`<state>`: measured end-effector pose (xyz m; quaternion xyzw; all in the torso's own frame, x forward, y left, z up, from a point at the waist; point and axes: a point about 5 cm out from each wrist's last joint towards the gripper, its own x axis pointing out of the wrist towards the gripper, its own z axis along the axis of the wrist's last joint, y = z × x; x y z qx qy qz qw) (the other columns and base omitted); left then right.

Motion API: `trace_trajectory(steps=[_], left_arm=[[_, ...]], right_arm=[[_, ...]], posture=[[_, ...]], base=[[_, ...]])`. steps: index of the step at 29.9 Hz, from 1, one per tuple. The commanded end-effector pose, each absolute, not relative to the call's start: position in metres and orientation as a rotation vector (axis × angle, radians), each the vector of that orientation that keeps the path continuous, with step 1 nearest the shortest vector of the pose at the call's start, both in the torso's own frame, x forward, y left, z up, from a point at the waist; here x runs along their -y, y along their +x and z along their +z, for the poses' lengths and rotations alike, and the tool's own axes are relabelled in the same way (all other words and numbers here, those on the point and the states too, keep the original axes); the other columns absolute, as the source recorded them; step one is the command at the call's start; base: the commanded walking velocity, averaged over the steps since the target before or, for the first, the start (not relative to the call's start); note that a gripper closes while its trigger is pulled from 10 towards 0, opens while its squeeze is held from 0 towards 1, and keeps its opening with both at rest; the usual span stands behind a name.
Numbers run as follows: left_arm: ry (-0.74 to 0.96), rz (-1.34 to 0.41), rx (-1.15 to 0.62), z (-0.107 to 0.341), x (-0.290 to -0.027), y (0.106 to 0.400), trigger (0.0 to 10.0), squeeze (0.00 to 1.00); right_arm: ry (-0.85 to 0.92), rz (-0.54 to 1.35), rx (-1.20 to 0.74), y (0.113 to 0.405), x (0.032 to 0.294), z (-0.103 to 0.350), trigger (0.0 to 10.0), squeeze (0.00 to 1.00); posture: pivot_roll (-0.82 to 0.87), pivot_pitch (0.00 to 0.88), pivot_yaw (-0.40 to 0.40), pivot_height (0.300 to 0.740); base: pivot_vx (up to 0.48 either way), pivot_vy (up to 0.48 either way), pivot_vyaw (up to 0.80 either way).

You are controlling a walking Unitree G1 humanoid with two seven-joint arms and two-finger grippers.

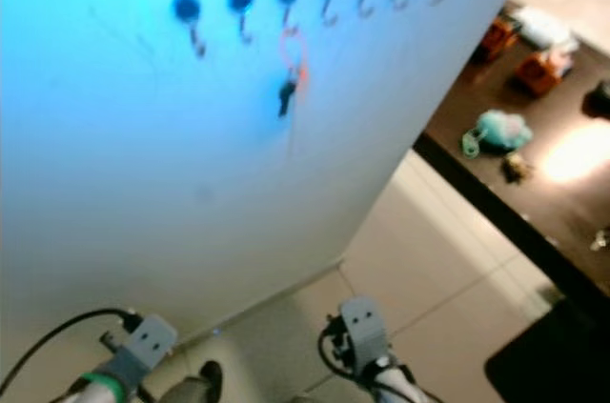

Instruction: Hang keys on a hook

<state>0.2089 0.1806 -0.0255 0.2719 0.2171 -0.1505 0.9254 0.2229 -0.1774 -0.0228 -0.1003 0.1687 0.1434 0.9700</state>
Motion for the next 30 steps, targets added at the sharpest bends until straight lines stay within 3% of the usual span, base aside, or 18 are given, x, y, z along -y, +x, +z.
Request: trace_trajectory(steps=[1,21,27,30], left_arm=[[0.550,-0.321,-0.476,-0.033,-0.181,0.198,10.0,0.00],[0.482,-0.289,-0.386,-0.019,-0.172,0.214,10.0,0.00],[0.498,-0.312,-0.384,-0.019,-0.171,0.214,10.0,0.00],[0.506,-0.321,-0.375,-0.020,-0.169,0.214,10.0,0.00]], right_arm=[[-0.205,0.291,-0.380,0.214,0.180,-0.030,10.0,0.00],[-0.180,0.289,-0.325,0.224,0.176,-0.024,10.0,0.00],[-0.160,0.275,-0.328,0.224,0.177,-0.025,10.0,0.00],[-0.163,0.279,-0.329,0.224,0.176,-0.025,10.0,0.00]], posture=[[-0.02,0.136,-0.014,0.740],[-0.02,0.141,-0.012,0.740],[-0.02,0.141,-0.012,0.740],[-0.02,0.142,-0.011,0.740]], base=[[0.000,0.000,0.78],[0.000,0.000,0.76],[0.000,0.000,0.00],[0.000,-0.445,0.00]])
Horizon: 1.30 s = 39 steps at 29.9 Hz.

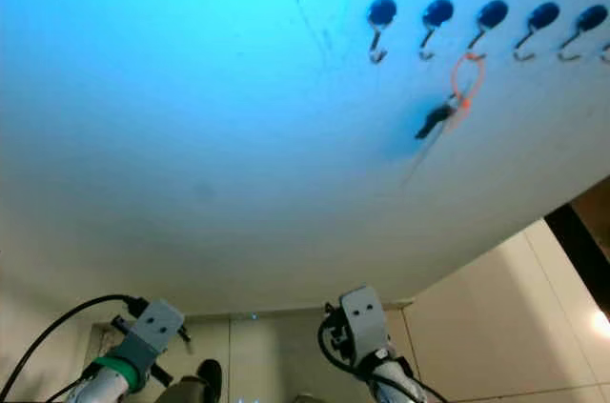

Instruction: Hang keys on a hook

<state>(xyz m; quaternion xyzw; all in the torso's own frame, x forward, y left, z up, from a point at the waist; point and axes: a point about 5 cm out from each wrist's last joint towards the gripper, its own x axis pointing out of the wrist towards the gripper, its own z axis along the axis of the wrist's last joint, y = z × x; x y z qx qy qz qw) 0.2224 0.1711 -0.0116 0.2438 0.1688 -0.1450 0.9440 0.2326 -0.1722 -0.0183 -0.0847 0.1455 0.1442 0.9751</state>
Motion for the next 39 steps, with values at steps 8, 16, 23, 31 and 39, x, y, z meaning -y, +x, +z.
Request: trace_trajectory(steps=[8,16,23,31,39], left_arm=[[0.512,-0.329,-0.376,-0.021,-0.169,0.214,10.0,0.00],[0.510,-0.329,-0.380,-0.021,-0.168,0.214,10.0,0.00],[0.461,-0.264,-0.374,-0.019,-0.173,0.217,10.0,0.00],[0.453,-0.073,-0.293,-0.002,-0.191,0.231,10.0,0.00],[0.311,0.185,-0.183,0.026,-0.206,0.242,10.0,0.00]], right_arm=[[-0.171,0.285,-0.327,0.225,0.177,-0.025,10.0,0.00],[-0.174,0.286,-0.328,0.226,0.177,-0.025,10.0,0.00],[-0.171,0.288,-0.316,0.227,0.177,-0.023,10.0,0.00],[-0.156,0.295,-0.284,0.232,0.175,-0.018,10.0,0.00],[-0.137,0.313,-0.246,0.239,0.172,-0.011,10.0,0.00]], posture=[[-0.02,0.136,-0.012,0.740],[-0.02,0.136,-0.012,0.740],[-0.02,0.136,-0.012,0.740],[-0.02,0.135,-0.013,0.740],[-0.01,0.136,-0.024,0.740]], base=[[0.000,-0.480,0.00],[0.000,-0.372,0.00],[0.000,-0.036,0.00],[0.000,0.000,0.00],[0.000,0.000,0.00]])
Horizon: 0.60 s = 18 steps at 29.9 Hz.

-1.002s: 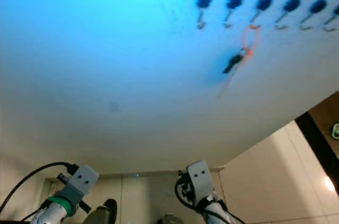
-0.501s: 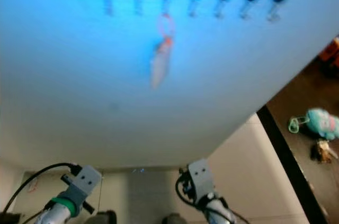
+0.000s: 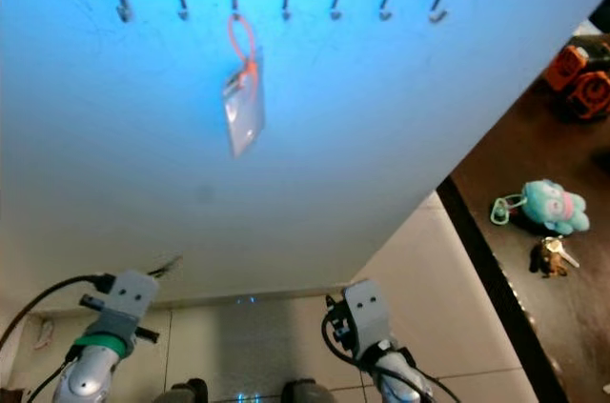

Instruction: Hang keys on a hook

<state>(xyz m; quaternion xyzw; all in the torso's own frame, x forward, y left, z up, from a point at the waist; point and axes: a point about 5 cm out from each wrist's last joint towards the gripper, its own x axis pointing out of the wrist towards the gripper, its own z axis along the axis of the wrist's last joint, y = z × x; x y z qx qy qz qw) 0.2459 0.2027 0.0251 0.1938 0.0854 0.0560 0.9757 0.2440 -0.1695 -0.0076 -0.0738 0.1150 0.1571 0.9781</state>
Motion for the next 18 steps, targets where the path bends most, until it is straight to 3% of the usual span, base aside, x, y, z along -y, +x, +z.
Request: trace_trajectory(steps=[1,4,9,13,18], left_arm=[[0.311,0.185,-0.183,0.026,-0.206,0.242,10.0,0.00],[0.129,0.215,-0.027,0.060,-0.202,0.251,10.0,0.00],[-0.083,-0.047,0.142,0.105,-0.175,0.254,10.0,0.00],[-0.120,-0.152,0.173,0.122,-0.165,0.254,10.0,0.00],[-0.127,-0.315,0.342,0.170,-0.141,0.253,10.0,0.00]], right_arm=[[-0.137,0.313,-0.246,0.239,0.172,-0.011,10.0,0.00],[-0.141,0.323,-0.245,0.244,0.174,-0.008,10.0,0.00],[-0.151,0.335,-0.249,0.253,0.177,-0.004,10.0,0.00],[-0.157,0.344,-0.252,0.256,0.177,-0.003,10.0,0.00],[-0.164,0.361,-0.265,0.256,0.175,-0.004,10.0,0.00]], posture=[[-0.01,0.136,-0.024,0.740],[0.02,0.134,-0.041,0.740],[0.04,0.130,-0.057,0.740],[0.05,0.131,-0.062,0.740],[0.05,0.131,-0.068,0.740]], base=[[0.000,0.000,0.00],[0.000,0.000,0.00],[0.000,0.000,0.00],[0.000,0.000,0.00],[0.000,0.000,0.00]])
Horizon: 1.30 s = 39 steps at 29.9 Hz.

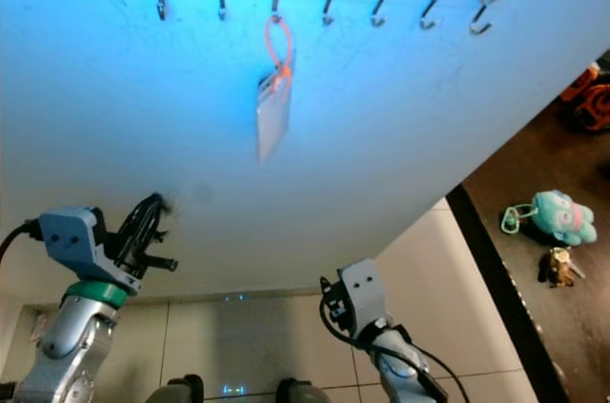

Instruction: Hang keys on a hook

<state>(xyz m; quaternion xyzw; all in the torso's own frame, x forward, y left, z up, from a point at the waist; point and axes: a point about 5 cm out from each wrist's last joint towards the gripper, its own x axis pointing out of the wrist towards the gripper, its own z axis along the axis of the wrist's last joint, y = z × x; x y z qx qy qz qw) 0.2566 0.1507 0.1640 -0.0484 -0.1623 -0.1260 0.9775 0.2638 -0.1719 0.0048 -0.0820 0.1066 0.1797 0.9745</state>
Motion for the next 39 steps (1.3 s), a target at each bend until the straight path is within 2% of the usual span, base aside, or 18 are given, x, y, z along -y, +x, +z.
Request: trace_trajectory(steps=[1,4,6,7,9,17,21,39], left_arm=[[-0.140,-0.335,0.353,0.175,-0.139,0.252,10.0,0.00],[-0.189,-0.418,0.378,0.187,-0.132,0.248,10.0,0.00],[-0.273,-0.585,0.441,0.212,-0.120,0.239,10.0,0.00],[-0.273,-0.585,0.441,0.212,-0.120,0.239,10.0,0.00],[-0.302,-0.648,0.534,0.240,-0.115,0.240,10.0,0.00],[-0.257,-0.642,0.681,0.285,-0.113,0.252,10.0,0.00],[-0.209,-0.576,0.766,0.313,-0.114,0.264,10.0,0.00],[-0.188,-0.558,0.788,0.331,-0.121,0.264,10.0,0.00]], right_arm=[[-0.164,0.362,-0.266,0.256,0.175,-0.004,10.0,0.00],[-0.166,0.364,-0.271,0.255,0.175,-0.005,10.0,0.00],[-0.168,0.368,-0.277,0.254,0.175,-0.006,10.0,0.00],[-0.168,0.368,-0.277,0.254,0.175,-0.006,10.0,0.00],[-0.170,0.369,-0.281,0.254,0.175,-0.007,10.0,0.00],[-0.168,0.367,-0.284,0.254,0.174,-0.008,10.0,0.00],[-0.164,0.367,-0.282,0.254,0.171,-0.008,10.0,0.00],[-0.158,0.359,-0.278,0.253,0.170,-0.009,10.0,0.00]], posture=[[0.05,0.131,-0.068,0.740],[0.06,0.133,-0.073,0.740],[0.06,0.133,-0.073,0.740],[0.06,0.133,-0.073,0.740],[0.05,0.129,-0.074,0.740],[0.04,0.123,-0.068,0.740],[0.03,0.120,-0.061,0.740],[0.03,0.121,-0.054,0.740]], base=[[0.000,0.000,0.00],[0.000,0.000,0.00],[0.000,0.000,0.00],[0.000,0.000,0.00],[0.000,0.000,0.00],[0.000,0.000,0.00],[0.000,0.000,0.00],[0.000,0.000,0.00]])
